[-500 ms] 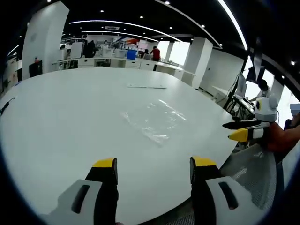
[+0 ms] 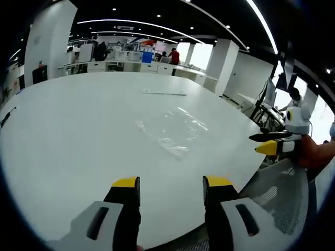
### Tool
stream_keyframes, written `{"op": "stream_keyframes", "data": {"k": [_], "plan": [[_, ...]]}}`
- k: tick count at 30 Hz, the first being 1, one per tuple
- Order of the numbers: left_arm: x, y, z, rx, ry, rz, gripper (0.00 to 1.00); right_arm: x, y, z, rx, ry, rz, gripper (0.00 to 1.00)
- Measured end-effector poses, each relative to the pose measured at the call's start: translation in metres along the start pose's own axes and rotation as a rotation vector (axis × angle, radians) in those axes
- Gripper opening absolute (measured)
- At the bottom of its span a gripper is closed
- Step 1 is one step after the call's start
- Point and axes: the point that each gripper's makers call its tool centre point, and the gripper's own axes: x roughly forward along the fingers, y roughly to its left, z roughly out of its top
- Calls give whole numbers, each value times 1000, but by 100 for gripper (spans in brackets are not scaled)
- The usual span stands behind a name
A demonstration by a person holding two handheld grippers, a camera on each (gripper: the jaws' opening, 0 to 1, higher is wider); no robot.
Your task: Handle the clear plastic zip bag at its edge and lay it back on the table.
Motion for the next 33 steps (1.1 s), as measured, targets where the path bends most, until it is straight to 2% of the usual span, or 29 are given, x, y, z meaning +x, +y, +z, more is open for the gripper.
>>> {"op": "stream_keyframes", "data": {"k": [14,33], "plan": [[-3,-3,6,-6,-16,11,49,0,1,2,-2,0,-2,81],[-2,0,6,0,-20,13,58,1,0,0,-4,3,1,81]]}}
